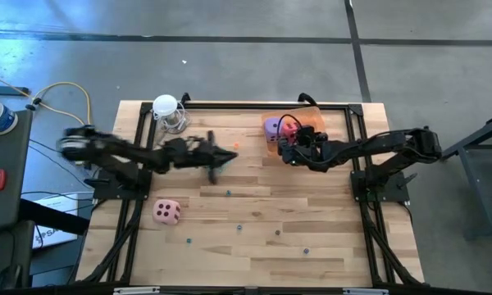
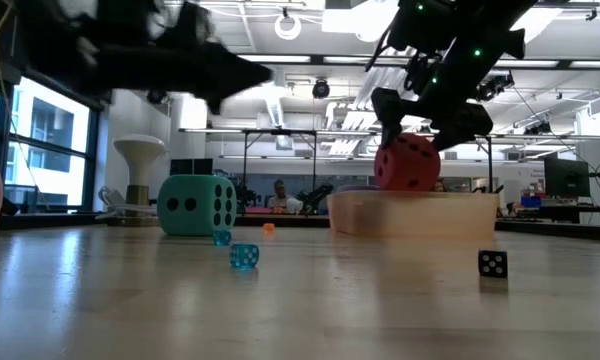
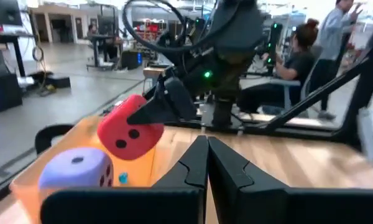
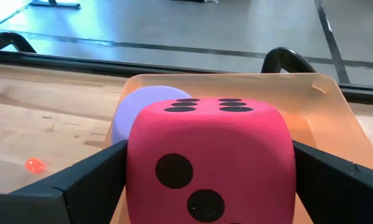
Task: Pick & Place Dice
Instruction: Put the large red die into the the orange bin
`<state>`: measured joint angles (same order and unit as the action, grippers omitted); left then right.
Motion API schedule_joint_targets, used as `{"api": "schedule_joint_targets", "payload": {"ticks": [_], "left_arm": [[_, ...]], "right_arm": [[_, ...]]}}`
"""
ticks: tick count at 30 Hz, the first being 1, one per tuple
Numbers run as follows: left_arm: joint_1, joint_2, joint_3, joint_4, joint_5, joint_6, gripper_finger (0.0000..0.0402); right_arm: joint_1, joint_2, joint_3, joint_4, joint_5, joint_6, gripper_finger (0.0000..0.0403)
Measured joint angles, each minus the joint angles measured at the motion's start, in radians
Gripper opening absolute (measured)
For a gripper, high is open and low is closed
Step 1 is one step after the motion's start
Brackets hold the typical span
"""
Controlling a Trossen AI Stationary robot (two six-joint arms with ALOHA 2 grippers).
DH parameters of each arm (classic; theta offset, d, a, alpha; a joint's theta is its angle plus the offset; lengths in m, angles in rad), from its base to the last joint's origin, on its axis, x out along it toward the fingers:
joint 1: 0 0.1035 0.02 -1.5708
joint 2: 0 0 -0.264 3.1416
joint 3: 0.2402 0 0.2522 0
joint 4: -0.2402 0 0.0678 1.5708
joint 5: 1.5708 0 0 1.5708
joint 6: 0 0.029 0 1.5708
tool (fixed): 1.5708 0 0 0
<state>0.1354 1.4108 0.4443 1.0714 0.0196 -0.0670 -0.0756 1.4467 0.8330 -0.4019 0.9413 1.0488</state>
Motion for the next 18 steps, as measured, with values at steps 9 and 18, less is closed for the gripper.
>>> {"api": "schedule_joint_targets", "payload": {"ticks": [9,18], "left_arm": [[0.035,0.507,0.342,0.282,0.000,0.018,0.0002],[0.032,0.682,0.543,0.256,0.008,0.071,0.0002]], "right_arm": [[0.004,-0.001,0.000,-0.019,0.007,0.057,0.0400],[0.004,-0.021,0.000,0.020,0.022,0.058,0.0400]]}}
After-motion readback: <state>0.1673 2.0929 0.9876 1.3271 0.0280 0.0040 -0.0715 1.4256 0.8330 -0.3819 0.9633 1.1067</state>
